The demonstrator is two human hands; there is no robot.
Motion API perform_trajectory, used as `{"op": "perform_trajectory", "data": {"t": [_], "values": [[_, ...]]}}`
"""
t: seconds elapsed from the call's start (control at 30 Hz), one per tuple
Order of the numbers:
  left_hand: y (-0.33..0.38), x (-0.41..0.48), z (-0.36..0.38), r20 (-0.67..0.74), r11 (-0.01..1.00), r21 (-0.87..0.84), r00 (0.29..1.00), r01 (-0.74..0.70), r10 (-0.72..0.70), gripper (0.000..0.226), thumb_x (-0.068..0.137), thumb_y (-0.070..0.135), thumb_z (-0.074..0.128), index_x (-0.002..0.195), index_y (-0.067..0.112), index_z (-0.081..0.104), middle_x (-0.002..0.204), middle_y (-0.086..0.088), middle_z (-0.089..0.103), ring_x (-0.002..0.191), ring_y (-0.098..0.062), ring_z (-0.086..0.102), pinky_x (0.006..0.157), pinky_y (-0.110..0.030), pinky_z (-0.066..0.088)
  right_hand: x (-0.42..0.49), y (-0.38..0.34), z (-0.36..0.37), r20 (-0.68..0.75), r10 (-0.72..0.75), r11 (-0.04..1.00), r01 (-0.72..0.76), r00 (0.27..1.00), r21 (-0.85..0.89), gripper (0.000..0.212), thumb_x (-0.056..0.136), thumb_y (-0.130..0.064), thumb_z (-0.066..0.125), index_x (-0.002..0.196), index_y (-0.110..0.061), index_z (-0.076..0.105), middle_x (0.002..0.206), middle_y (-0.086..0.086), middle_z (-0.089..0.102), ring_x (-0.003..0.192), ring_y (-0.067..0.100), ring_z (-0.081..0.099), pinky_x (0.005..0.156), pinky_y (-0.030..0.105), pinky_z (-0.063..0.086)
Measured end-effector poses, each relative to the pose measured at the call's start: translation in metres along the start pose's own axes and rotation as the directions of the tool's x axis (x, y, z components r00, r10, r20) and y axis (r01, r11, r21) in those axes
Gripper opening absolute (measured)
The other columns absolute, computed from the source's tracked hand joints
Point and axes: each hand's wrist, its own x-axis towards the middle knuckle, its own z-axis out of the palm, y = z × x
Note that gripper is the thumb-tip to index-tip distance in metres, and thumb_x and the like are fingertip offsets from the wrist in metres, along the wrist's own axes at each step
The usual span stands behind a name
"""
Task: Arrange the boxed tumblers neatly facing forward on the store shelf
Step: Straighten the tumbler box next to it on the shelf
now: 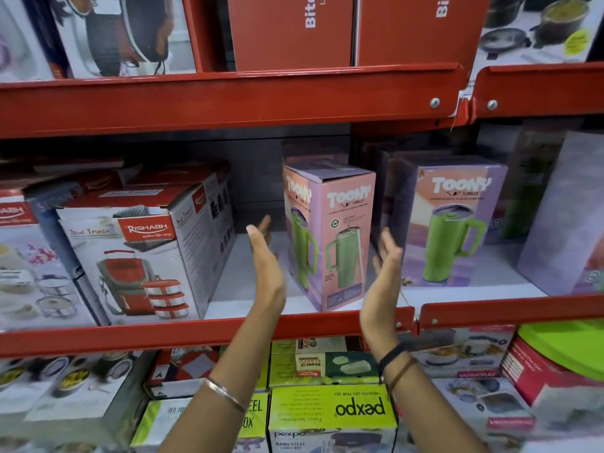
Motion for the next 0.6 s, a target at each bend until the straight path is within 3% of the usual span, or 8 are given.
{"op": "perform_trajectory", "data": {"t": [0.1,0.2,0.3,0.37,0.43,0.5,0.6], "values": [[0.001,0.023,0.0,0.066,0.996,0.056,0.995,0.072,-0.076,0.068,0.093,0.056,0.005,0.133,0.021,0.047,0.142,-0.003,0.048,0.131,-0.022,0.042,0.114,-0.051,0.026,-0.032,0.004,0.011,0.118,-0.071,0.991,0.084,0.99,-0.102,0.074,0.087,-0.068,0.02,0.148,-0.026,0.019,0.159,-0.013,0.013,0.14,-0.012,0.013,0.113,0.01,0.016],[-0.001,0.03,0.001,0.166,0.989,0.056,0.975,0.138,-0.145,0.079,0.089,0.064,0.003,0.13,0.017,0.052,0.133,-0.007,0.056,0.123,-0.026,0.051,0.11,-0.048,0.034,-0.045,0.007,0.021,0.22,-0.04,0.98,0.081,0.975,-0.182,0.075,0.078,-0.08,0.015,0.145,-0.045,0.005,0.159,-0.022,-0.005,0.144,-0.007,-0.002,0.115,0.018,0.007],[0.001,0.027,0.001,0.17,0.989,0.037,0.974,0.145,-0.149,0.08,0.088,0.065,0.004,0.127,0.017,0.055,0.127,-0.006,0.059,0.118,-0.027,0.054,0.105,-0.045,0.04,-0.04,0.002,0.026,0.253,0.008,0.985,0.036,0.968,-0.17,0.071,0.072,-0.086,0.013,0.136,-0.056,0.004,0.155,-0.029,-0.011,0.142,-0.011,-0.008,0.111,0.01,0.004],[0.003,0.022,-0.001,0.143,0.99,0.032,0.979,0.141,-0.144,0.078,0.089,0.064,0.002,0.125,0.02,0.056,0.12,0.0,0.06,0.114,-0.023,0.055,0.103,-0.042,0.041,-0.03,0.0,0.024,0.235,0.023,0.992,0.007,0.972,-0.125,0.072,0.071,-0.087,0.015,0.135,-0.056,0.009,0.159,-0.023,-0.005,0.144,-0.006,-0.003,0.119,0.024,0.005],[0.005,0.017,-0.005,0.133,0.991,0.025,0.982,0.13,-0.132,0.076,0.089,0.063,0.0,0.122,0.023,0.056,0.113,0.007,0.06,0.11,-0.019,0.055,0.101,-0.041,0.04,-0.013,0.0,0.017,0.217,0.056,0.997,-0.044,0.975,-0.062,0.086,0.066,-0.091,0.017,0.14,-0.046,0.018,0.16,-0.014,0.01,0.146,0.0,0.01,0.122,0.038,0.01],[0.005,0.011,-0.01,0.132,0.992,0.021,0.983,0.122,-0.124,0.076,0.089,0.061,-0.003,0.124,0.025,0.055,0.116,0.007,0.059,0.112,-0.02,0.054,0.099,-0.04,0.04,0.008,0.002,0.009,0.229,0.12,0.992,-0.126,0.966,0.009,0.106,0.059,-0.095,0.021,0.145,-0.032,0.026,0.158,-0.01,0.023,0.144,0.004,0.021,0.122,0.041,0.014],[0.004,0.0,-0.016,0.13,0.996,0.032,0.987,0.087,-0.09,0.075,0.087,0.063,-0.002,0.122,0.029,0.055,0.125,0.004,0.057,0.114,-0.018,0.053,0.095,-0.038,0.04,0.034,0.0,0.0,0.279,0.19,0.973,-0.219,0.941,0.074,0.111,0.054,-0.097,0.028,0.141,-0.028,0.039,0.155,-0.003,0.034,0.143,0.012,0.029,0.121,0.046,0.016]]}}
